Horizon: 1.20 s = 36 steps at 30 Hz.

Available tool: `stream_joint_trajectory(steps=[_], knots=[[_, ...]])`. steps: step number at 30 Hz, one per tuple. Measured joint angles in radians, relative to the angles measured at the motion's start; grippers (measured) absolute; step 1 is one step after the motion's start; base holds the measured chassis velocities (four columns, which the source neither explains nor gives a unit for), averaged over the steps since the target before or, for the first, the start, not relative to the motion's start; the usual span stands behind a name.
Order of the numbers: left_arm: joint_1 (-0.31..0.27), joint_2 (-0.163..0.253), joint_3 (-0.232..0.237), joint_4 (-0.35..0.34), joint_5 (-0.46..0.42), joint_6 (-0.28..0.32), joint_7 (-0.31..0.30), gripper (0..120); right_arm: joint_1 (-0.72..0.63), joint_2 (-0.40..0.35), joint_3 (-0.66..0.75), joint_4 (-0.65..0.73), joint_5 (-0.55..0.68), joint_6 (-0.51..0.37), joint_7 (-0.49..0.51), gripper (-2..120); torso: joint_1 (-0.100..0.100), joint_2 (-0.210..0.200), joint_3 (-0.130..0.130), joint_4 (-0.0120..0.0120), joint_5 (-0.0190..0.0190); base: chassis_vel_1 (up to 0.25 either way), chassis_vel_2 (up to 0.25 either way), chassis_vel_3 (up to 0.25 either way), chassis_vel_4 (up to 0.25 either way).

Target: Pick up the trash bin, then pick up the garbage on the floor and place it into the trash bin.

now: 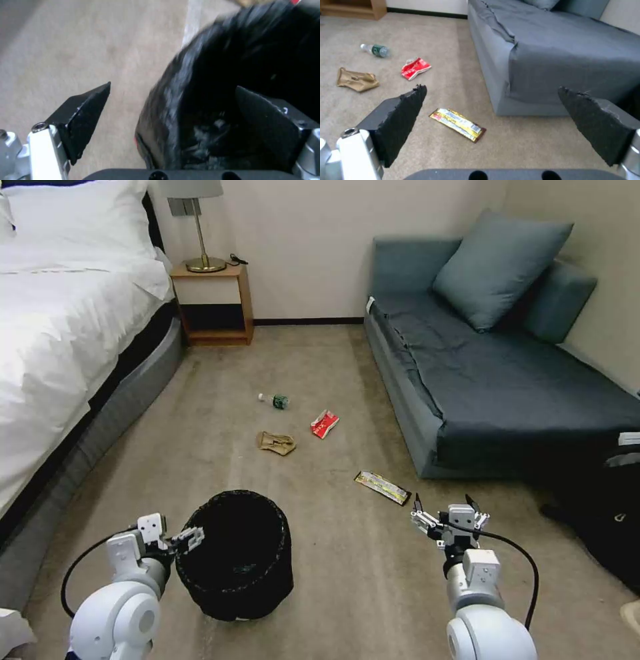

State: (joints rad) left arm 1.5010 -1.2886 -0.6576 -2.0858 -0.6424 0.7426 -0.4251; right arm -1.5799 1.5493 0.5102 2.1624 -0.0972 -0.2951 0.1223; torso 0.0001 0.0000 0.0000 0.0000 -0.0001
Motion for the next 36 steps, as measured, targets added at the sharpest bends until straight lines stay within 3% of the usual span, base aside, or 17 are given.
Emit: stream_joint_trajectory(steps=[5, 13, 14, 15, 19, 30, 34, 36], knots=[[-0.013, -0.012, 0.016, 0.054, -0.022, -0.002, -0.002, 100, 0.003, 0.0, 0.002, -0.006, 0.0, 0.003, 0.0, 100, 0.0, 0.0, 0.0, 0.0, 0.0, 0.0, 0.0, 0.0, 0.0], [-0.02, -0.018, 0.023, 0.077, -0.033, -0.008, -0.003, 96, 0.003, 0.001, 0.003, -0.012, -0.001, 0.009, 0.0, 100, 0.0, 0.0, 0.0, 0.0, 0.0005, 0.0, 0.0, 0.0, 0.0], [-0.022, -0.019, 0.023, 0.082, -0.037, -0.012, -0.003, 87, 0.003, 0.001, 0.004, -0.014, -0.001, 0.012, 0.0, 100, 0.0, 0.0, 0.0, 0.0001, 0.0006, 0.0, 0.0, 0.0, 0.0], [-0.022, -0.019, 0.023, 0.082, -0.037, -0.012, -0.003, 87, 0.003, 0.001, 0.004, -0.014, -0.001, 0.012, 0.0, 100, 0.0, 0.0, 0.0, 0.0001, 0.0006, 0.0, 0.0, 0.0, 0.0], [-0.027, -0.026, 0.023, 0.101, -0.04, -0.014, 0.0, 67, 0.007, 0.002, 0.006, -0.021, -0.003, 0.019, 0.002, 100, 0.0, 0.0, 0.0, 0.0002, 0.0012, 0.0, 0.0, 0.0, 0.0], [-0.025, -0.032, 0.027, 0.1, -0.047, -0.014, 0.005, 30, 0.009, -0.003, 0.008, -0.03, 0.001, 0.026, 0.008, 100, 0.0, 0.0, 0.0, 0.0001, 0.0004, 0.0, 0.0, 0.0, 0.0], [-0.023, -0.036, 0.024, 0.099, -0.055, -0.013, 0.005, 11, 0.012, -0.008, 0.007, -0.031, 0.014, 0.026, 0.015, 100, 0.0, 0.0, 0.0, 0.0003, 0.0003, 0.0, 0.0, 0.0, 0.0], [-0.022, -0.037, 0.022, 0.098, -0.059, -0.013, 0.005, 9, 0.012, -0.01, 0.007, -0.031, 0.016, 0.026, 0.016, 100, 0.0, 0.0, 0.0, 0.0002, 0.0002, 0.0, 0.0, 0.0, 0.0]])
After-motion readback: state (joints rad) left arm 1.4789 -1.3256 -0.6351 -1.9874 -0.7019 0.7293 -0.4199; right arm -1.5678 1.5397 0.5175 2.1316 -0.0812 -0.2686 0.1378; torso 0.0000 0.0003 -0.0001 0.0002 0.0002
